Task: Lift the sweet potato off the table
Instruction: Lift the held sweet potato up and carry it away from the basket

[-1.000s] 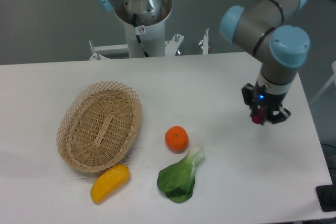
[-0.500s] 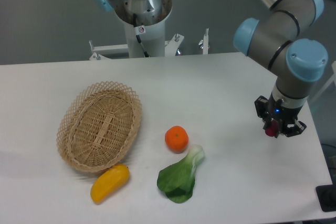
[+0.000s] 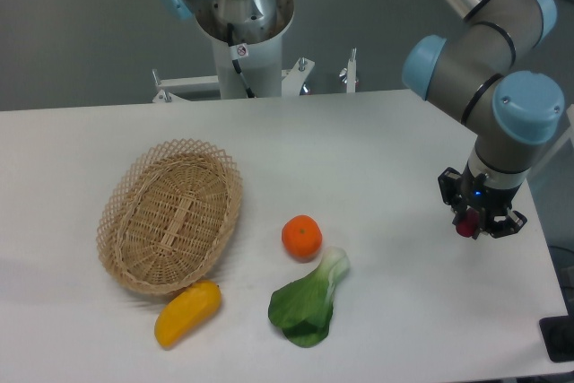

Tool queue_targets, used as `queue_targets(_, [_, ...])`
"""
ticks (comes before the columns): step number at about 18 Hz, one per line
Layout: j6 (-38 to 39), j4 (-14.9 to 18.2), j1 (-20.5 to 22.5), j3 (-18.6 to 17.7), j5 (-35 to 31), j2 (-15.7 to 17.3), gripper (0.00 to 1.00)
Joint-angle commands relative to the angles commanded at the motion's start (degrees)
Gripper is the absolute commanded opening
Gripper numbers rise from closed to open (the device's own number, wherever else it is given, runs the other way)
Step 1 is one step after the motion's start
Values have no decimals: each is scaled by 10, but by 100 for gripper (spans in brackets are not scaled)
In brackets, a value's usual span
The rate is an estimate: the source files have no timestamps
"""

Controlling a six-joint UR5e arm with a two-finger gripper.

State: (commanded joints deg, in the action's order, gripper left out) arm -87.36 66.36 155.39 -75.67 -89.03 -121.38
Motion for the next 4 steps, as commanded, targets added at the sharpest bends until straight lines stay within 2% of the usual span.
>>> queue_targets(4, [1,0,0,-2,1,0,33])
